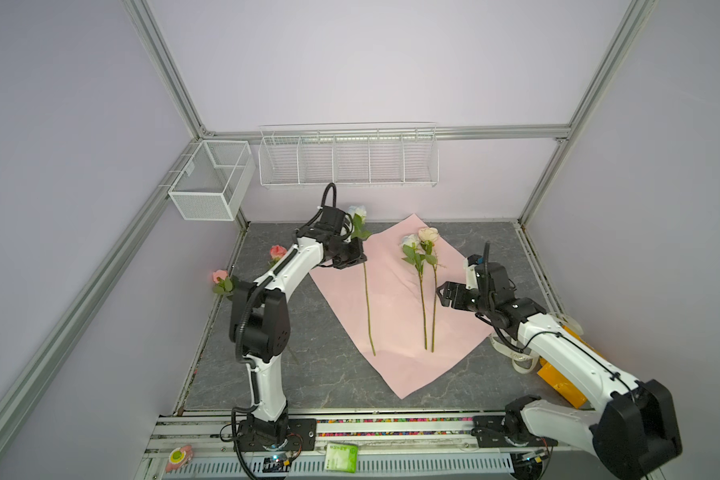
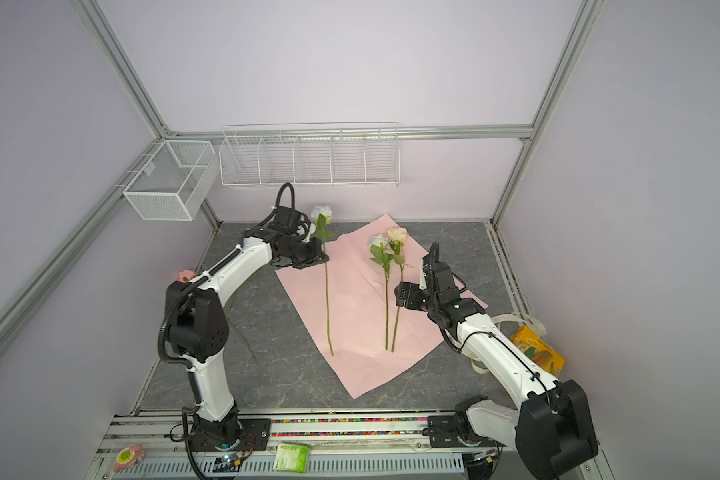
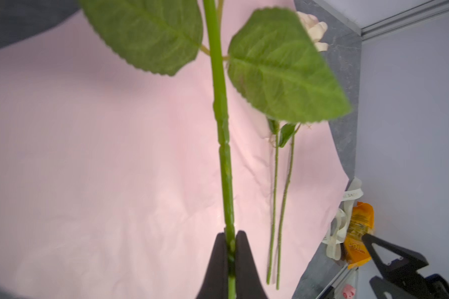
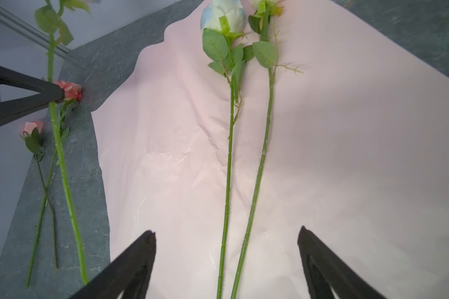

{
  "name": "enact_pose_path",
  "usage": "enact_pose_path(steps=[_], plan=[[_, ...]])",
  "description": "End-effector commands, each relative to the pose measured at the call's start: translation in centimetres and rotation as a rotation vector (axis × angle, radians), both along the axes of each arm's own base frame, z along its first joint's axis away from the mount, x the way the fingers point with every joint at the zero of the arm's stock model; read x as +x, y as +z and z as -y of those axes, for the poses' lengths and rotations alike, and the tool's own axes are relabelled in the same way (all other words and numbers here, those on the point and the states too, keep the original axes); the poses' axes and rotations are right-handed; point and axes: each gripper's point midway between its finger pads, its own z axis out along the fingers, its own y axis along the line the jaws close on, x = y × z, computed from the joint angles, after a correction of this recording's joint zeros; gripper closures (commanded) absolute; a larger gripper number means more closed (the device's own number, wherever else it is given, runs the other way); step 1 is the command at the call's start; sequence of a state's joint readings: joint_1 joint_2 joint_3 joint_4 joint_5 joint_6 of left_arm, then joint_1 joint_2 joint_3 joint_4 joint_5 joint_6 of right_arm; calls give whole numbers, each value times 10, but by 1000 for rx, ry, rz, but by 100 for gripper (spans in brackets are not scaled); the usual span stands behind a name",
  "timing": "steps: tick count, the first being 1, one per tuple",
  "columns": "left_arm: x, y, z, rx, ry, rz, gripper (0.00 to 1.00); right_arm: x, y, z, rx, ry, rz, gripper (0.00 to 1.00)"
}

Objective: Tie the bouquet of fake flowers
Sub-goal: 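Carry the cream rose onto the paper beside the others while right draws back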

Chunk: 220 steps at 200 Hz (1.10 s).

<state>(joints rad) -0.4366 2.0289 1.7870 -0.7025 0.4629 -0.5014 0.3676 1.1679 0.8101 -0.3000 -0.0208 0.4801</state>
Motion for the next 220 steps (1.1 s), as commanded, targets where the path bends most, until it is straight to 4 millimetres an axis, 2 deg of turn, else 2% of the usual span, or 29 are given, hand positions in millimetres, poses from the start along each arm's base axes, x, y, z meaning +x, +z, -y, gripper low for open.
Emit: enact_pose_path(steps=[1,22,42,80,113,180,220], plan=[[9,7,54,-98,-42,-23,98,-9,-4,13,-21,-43,-19,11],[15,-8,87,-117,-73,-53,98,-13,-5,16,-24,-46,-23,11],[18,-29,103,-89,-87,-82,98,-16,-9,18,-26,-49,-32,11],[25,-69,108,-17,-69,-113,98,-17,-12,16,-22,-39,-41,11],[17,-103,104,51,-76,-157,98,-15,-14,14,-17,-34,-48,11],[18,-124,108,59,-91,-182,94,-14,-17,11,-5,-22,-61,11],[16,-122,106,78,-97,-176,84,-16,-18,10,0,-24,-65,11]])
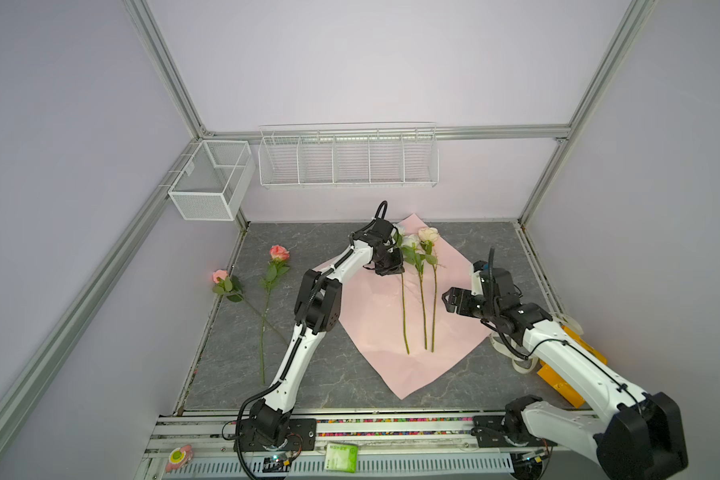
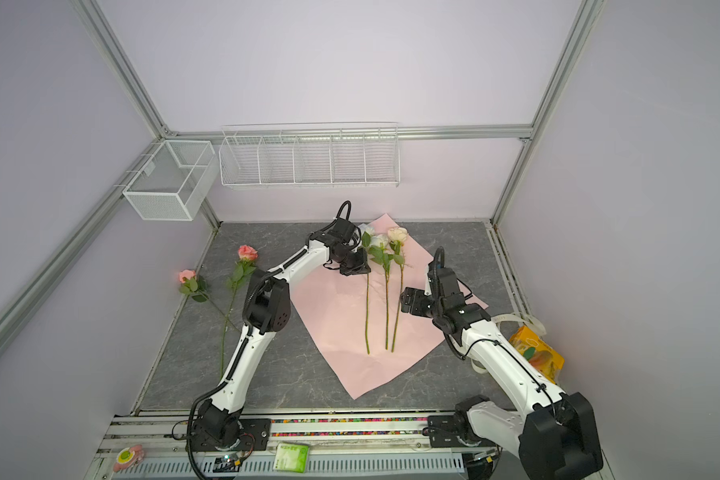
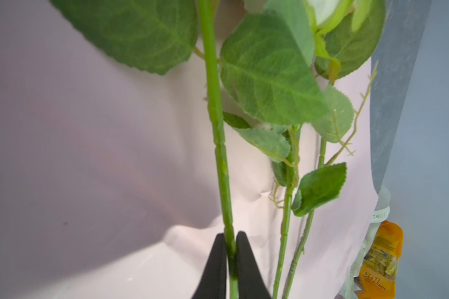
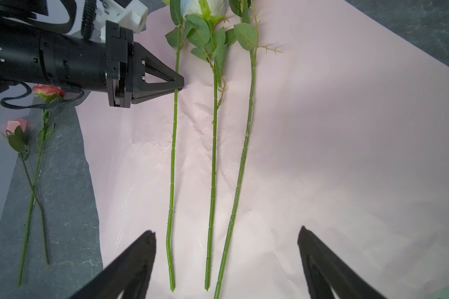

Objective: Tie the bouquet of fake flowers
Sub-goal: 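Carry the cream rose onto the paper beside the others while right draws back, then open the left gripper and move it back toward the pink roses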

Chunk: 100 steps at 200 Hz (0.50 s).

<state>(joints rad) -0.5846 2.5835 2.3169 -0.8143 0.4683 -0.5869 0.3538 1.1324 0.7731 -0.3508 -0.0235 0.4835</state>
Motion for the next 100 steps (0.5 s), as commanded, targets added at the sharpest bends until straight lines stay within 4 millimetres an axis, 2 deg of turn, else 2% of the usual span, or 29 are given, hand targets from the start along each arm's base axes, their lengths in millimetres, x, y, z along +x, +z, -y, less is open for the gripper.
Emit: enact_pose_path(steps=[1,29,65,100], plan=[[-4,-3,0,32,-15,0,83,-1,-4,0,14,-9,-15,11],[-2,13,-3,47,-18,38,73,-1,-4,-2,24,-4,-18,11],[0,51,-10,60,-24,115,64,-1,-2,-4,35,1,-16,11],[-2,93,-37,158,-19,225,55,1,5,-13,77,35,7,11]])
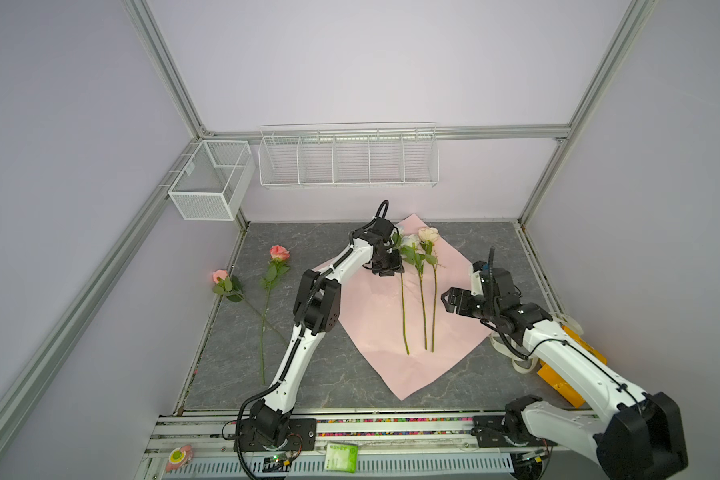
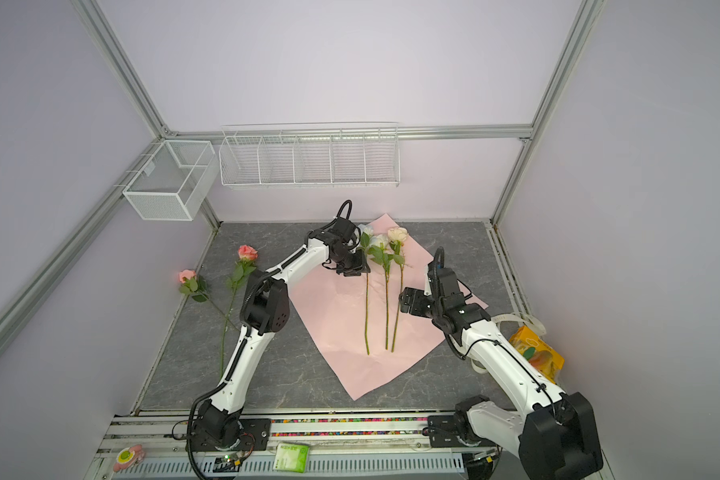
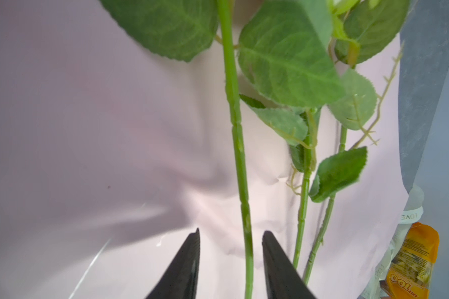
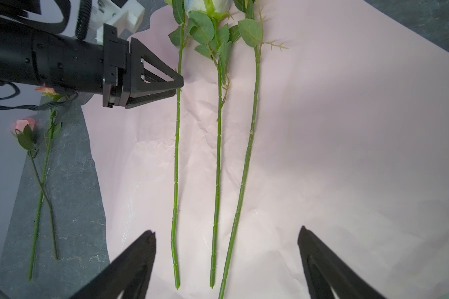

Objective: Tie the bouquet of fake flowers
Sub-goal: 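Open the left gripper and move it back toward the pink roses, then grasp a pink rose stem with the left gripper while right hovers over the paper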

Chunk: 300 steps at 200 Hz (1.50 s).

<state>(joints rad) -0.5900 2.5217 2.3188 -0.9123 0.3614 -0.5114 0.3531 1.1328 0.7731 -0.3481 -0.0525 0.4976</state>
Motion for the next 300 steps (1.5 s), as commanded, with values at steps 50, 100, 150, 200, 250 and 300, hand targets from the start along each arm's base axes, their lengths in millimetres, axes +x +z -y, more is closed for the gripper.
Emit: enact_pose_path(steps=[50,100,150,200,250,300], plan=[[-12,113,-97,121,70,277,57,6,22,-52,217,213,60,11],[-26,88,-269,131,407,171,68,-5,32,-117,225,474,68,11],[-56,36,-396,242,583,-5,66,-9,28,-165,191,604,20,11],[-57,6,-442,385,519,-130,63,-9,15,-193,211,661,-71,11],[-51,-18,-461,506,426,-238,62,-9,8,-204,215,677,-108,11],[-46,-30,-460,497,390,-269,62,-8,-1,-205,205,673,-134,11]])
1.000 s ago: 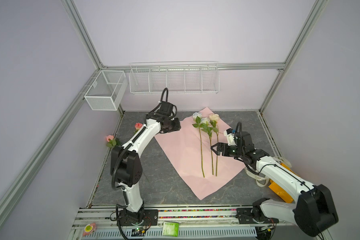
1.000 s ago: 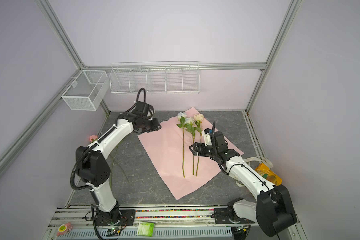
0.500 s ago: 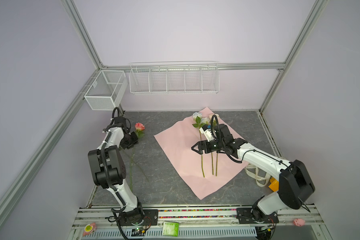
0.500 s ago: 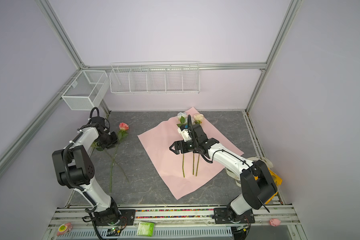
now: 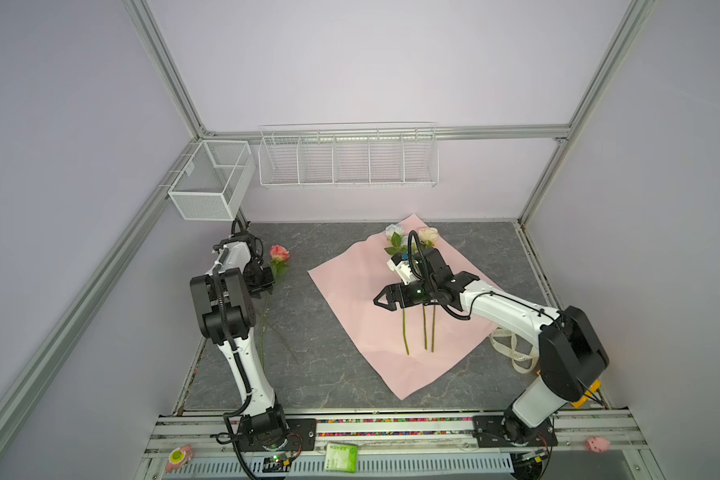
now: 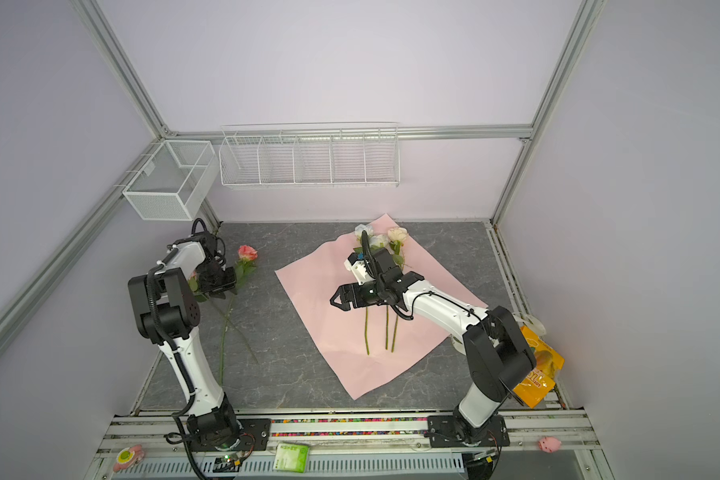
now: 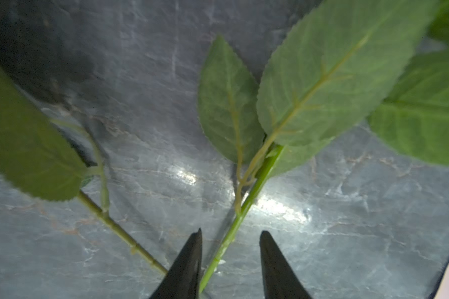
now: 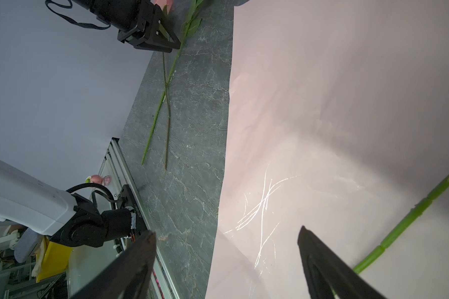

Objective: Tie the bouquet of fake flowers
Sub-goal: 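Grasp a pink rose stem with the left gripper while right hovers over the paper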

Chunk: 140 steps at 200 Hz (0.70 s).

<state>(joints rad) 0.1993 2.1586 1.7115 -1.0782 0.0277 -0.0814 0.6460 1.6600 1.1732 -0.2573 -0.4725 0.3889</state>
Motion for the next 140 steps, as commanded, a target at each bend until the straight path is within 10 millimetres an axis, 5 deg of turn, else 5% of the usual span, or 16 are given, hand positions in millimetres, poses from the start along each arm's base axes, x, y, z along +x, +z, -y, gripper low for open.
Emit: enact_pose_path(steps=[1,80,140], plan=[[-6,0,-2,-1,-40,-54,62,-1,-4,-4,-6,18,-18,11],[-14,-20,8,-59,-37,-109,66,-3,-5,-3,-10,25,-17,11],[-25,-31,34,-121,-44,-118,84,-5,-6,5,-34,5,6,11]])
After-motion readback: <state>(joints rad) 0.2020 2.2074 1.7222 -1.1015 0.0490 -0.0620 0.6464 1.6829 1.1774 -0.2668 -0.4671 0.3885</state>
